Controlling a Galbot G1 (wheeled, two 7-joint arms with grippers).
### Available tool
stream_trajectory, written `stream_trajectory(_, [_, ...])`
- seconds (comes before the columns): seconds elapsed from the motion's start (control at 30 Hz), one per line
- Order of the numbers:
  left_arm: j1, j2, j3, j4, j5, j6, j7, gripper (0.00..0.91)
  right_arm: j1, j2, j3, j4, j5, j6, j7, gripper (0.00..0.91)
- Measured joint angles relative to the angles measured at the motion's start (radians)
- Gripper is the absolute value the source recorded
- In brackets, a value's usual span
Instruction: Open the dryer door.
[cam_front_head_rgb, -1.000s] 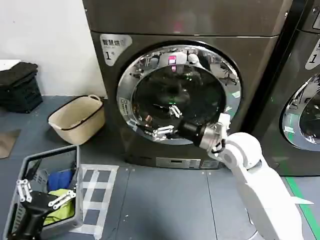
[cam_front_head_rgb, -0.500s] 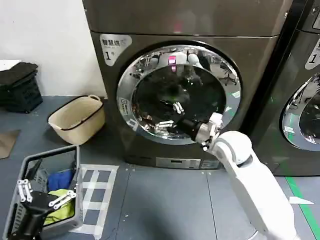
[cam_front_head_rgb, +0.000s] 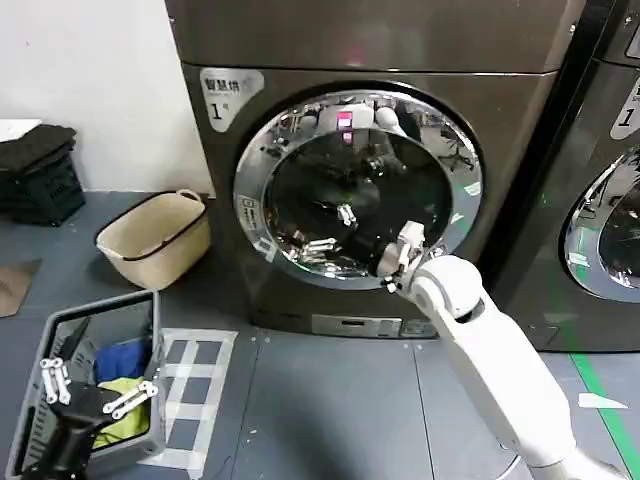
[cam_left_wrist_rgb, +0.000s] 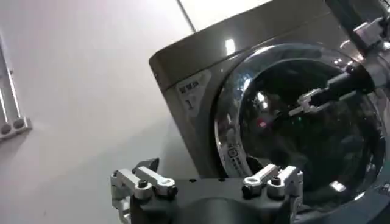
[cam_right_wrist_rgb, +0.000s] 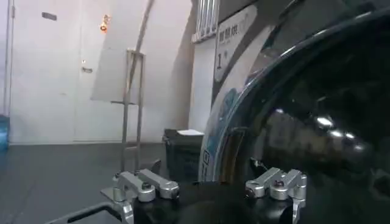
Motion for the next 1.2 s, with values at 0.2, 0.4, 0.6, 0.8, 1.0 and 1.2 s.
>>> stream_trajectory(0.2, [-0.001,-0.001,0.0,-0.001,0.0,0.0,0.0,0.907,0.022,0.015,-0.026,-0.035,0.0,0.002,0.005,0.907])
stream_trajectory(0.4, [-0.002,-0.004,0.001,-0.003,0.003,0.0,0.001,0.907,0.044,0.029,-0.052,-0.066,-0.002,0.009,0.012,0.907])
stream_trajectory(0.6, [-0.002,-0.005,0.003,-0.004,0.008,-0.002,0.002,0.907,0.063,0.048,-0.065,-0.101,-0.004,0.019,0.005,0.907])
stream_trajectory(0.8, [-0.002,-0.007,0.003,-0.007,0.008,-0.002,0.002,0.907,0.076,0.065,-0.075,-0.142,-0.004,0.041,-0.003,0.907])
stream_trajectory(1.0, [-0.002,-0.007,0.004,-0.008,0.008,-0.003,0.003,0.907,0.087,0.076,-0.083,-0.183,-0.006,0.045,-0.004,0.907])
stream_trajectory(1.2, [-0.001,-0.008,0.004,-0.008,0.009,-0.003,0.003,0.907,0.098,0.083,-0.094,-0.21,-0.01,0.049,-0.004,0.907])
